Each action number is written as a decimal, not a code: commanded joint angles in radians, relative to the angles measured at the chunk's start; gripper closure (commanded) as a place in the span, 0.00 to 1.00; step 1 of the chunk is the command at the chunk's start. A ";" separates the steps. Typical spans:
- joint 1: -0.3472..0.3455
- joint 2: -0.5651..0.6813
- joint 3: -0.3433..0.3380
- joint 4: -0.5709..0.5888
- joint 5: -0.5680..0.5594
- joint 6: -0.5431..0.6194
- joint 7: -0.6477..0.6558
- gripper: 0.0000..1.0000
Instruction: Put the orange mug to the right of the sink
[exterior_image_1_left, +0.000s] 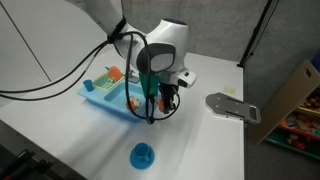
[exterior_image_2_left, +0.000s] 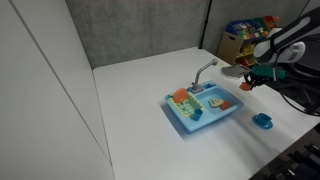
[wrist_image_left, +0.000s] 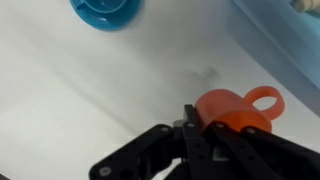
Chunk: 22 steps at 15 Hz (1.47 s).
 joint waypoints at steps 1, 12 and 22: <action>-0.035 0.085 0.017 0.094 0.052 -0.011 0.008 0.97; -0.104 0.215 0.058 0.129 0.123 0.189 -0.043 0.96; -0.110 0.270 0.060 0.158 0.111 0.221 -0.053 0.47</action>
